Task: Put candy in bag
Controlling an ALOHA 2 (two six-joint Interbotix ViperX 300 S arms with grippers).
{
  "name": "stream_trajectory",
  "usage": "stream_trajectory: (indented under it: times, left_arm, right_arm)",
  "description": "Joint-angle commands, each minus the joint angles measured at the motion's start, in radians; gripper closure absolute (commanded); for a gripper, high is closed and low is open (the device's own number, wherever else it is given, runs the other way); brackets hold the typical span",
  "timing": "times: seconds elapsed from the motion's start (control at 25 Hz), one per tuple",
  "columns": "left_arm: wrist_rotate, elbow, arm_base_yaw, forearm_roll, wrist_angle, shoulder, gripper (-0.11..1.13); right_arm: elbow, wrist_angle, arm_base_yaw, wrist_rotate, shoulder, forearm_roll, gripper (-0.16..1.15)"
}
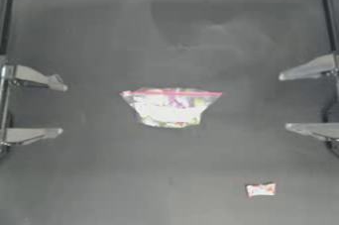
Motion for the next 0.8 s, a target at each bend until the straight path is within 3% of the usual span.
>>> stream_trajectory:
  times: [0.04, 0.32, 0.8]
  left_arm:
    - [0.012, -0.029, 0.008, 0.003, 0.014, 0.015, 0.01]
    - [0.032, -0.029, 0.029, 0.000, 0.046, 0.015, 0.01]
    - [0.032, -0.023, 0.046, -0.005, 0.083, 0.028, 0.01]
  right_arm:
    - [-0.031, 0.015, -0.002, 0.003, 0.009, 0.009, -0.02]
    - [-0.158, 0.244, -0.044, 0.002, 0.043, 0.067, -0.02]
    - [-0.483, 0.669, -0.144, 0.000, 0.267, 0.077, -0.02]
